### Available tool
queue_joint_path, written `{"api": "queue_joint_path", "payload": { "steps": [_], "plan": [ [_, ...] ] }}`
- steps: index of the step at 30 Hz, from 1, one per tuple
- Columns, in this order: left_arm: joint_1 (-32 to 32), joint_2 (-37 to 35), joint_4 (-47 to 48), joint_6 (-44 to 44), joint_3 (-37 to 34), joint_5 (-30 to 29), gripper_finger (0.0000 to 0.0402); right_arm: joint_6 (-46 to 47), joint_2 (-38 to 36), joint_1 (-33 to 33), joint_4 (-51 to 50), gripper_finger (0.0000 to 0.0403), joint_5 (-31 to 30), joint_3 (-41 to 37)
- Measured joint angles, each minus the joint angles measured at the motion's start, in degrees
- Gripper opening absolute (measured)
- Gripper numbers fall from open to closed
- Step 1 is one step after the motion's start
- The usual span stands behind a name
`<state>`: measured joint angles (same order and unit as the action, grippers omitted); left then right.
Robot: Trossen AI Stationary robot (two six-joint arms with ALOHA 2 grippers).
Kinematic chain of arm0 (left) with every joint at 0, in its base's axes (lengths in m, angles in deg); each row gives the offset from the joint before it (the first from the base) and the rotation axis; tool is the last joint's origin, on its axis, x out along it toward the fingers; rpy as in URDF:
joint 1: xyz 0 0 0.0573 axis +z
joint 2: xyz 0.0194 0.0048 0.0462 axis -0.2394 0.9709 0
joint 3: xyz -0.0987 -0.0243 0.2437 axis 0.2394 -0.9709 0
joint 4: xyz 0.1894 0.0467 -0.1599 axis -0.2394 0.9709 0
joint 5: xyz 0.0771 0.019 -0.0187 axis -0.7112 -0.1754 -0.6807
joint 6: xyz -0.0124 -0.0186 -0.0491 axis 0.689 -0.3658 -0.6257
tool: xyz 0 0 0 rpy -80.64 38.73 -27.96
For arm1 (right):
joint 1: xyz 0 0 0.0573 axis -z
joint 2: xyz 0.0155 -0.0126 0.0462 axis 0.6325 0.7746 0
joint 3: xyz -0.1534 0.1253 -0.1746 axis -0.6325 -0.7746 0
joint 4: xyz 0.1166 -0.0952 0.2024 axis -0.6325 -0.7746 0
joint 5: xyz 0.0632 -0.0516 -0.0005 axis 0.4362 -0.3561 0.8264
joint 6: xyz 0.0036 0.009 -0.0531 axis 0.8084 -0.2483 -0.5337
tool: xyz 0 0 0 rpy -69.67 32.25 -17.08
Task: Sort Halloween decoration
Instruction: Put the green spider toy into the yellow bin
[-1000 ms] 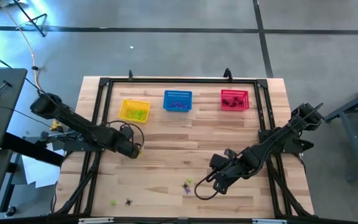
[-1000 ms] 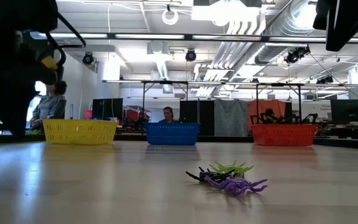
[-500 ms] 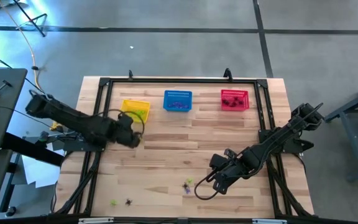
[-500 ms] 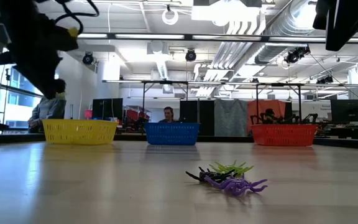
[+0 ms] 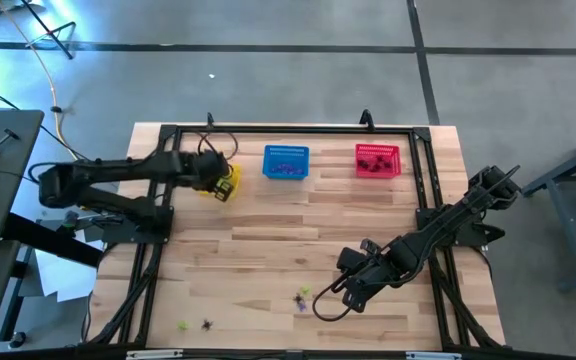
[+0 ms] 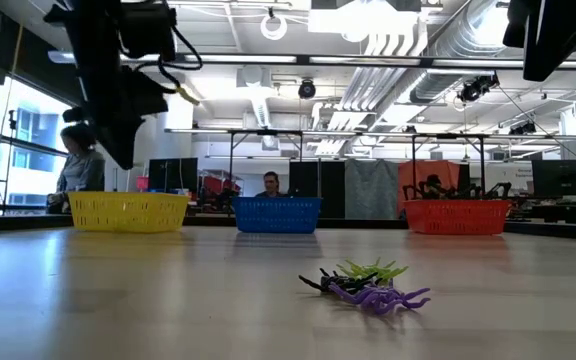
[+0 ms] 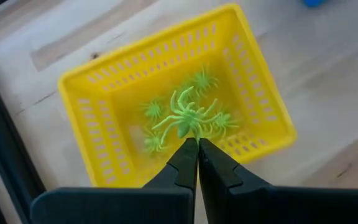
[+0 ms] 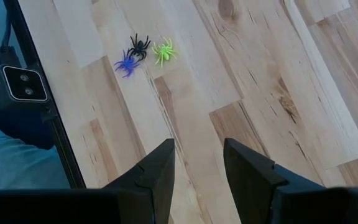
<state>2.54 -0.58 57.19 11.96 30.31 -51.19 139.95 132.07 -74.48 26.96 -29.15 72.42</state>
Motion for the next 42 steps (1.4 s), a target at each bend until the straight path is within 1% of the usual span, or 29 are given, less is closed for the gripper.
{"api": "queue_joint_path", "payload": {
  "steps": [3,6,12,15,22,25,27,29,32,34,36,39,42],
  "plan": [
    [3.64,0.0,-1.62,4.12,0.0,1.99,0.0,0.0,0.01,0.01,0.0,0.0133,-0.01,0.0],
    [5.89,0.01,-2.06,6.74,0.0,3.14,0.0,0.0,0.0,0.0,0.0,0.0133,-0.02,0.0],
    [6.63,1.34,-2.31,7.07,0.0,3.92,0.0009,0.0,0.0,0.02,0.01,0.0133,-0.02,0.0],
    [6.63,2.02,-2.74,7.11,0.0,3.93,0.0028,-0.02,0.0,0.0,0.02,0.0133,0.0,0.0],
    [6.63,2.86,-2.69,6.74,0.0,3.91,0.0099,0.0,0.0,0.02,0.02,0.0133,-0.01,0.0],
    [6.56,2.75,-2.6,7.17,0.0,4.13,0.012,0.0,0.0,0.01,0.04,0.0133,-0.02,0.0],
    [6.1,2.64,-2.48,7.01,0.0,6.18,0.0126,0.0,0.01,0.0,0.04,0.0133,-0.01,0.0],
    [4.78,2.27,-1.0,6.69,0.02,10.4,0.0128,0.0,0.0,0.02,0.04,0.0133,-0.02,0.0],
    [-0.25,1.3,2.25,3.47,0.04,16.4,0.0129,0.0,0.0,0.0,0.04,0.0133,0.0,0.0],
    [-5.83,0.56,3.77,-1.38,0.02,18.28,0.0129,0.0,0.0,0.0,0.04,0.0133,0.0,0.0],
    [-12.84,-0.52,4.38,-8.21,0.02,19.23,0.0129,-0.02,0.0,0.02,0.04,0.0133,0.0,0.0],
    [-24.52,-1.38,4.48,-20.17,0.85,18.59,0.0129,0.0,0.0,0.0,0.05,0.0133,0.0,0.0],
    [-37.01,-0.94,4.07,-33.2,3.14,14.87,0.0129,0.0,0.0,0.0,0.04,0.0133,0.0,0.0]
  ]
}}
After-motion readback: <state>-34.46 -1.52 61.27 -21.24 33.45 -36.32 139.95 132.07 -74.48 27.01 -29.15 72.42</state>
